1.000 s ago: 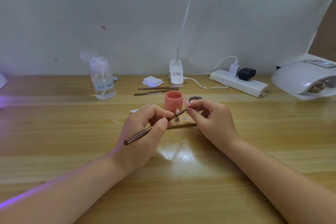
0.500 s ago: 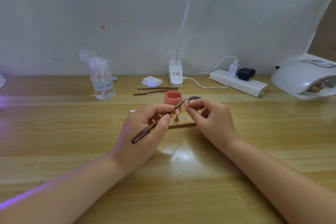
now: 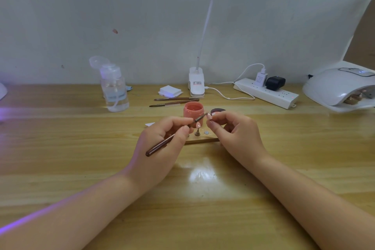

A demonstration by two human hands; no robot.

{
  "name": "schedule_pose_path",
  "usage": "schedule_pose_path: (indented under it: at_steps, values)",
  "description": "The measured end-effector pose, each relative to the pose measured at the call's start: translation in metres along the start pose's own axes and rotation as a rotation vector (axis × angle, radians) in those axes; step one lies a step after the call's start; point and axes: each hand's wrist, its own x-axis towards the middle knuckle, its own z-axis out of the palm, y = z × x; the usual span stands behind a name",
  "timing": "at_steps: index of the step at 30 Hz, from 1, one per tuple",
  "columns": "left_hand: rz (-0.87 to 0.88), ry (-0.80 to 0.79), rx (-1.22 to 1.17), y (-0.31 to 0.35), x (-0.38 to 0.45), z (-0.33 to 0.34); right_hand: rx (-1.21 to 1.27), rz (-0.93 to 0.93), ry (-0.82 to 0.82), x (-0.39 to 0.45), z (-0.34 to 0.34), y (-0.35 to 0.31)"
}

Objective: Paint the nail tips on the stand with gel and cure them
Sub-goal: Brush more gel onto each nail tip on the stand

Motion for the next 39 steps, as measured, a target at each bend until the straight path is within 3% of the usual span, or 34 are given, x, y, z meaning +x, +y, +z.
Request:
schedule_pose_path:
  at_steps: [12,39]
  values:
    - [-0.049,0.000,-0.111,-0.0035,0.0013,-0.0008,0.027,-0.006,-0.012,0.0003,-0.0004,-0.0010]
    - [-0.044,-0.028,-0.048,0.0055,-0.0019,-0.0029,0.016,0.016,0.026,0.0007,0.0001,-0.0001]
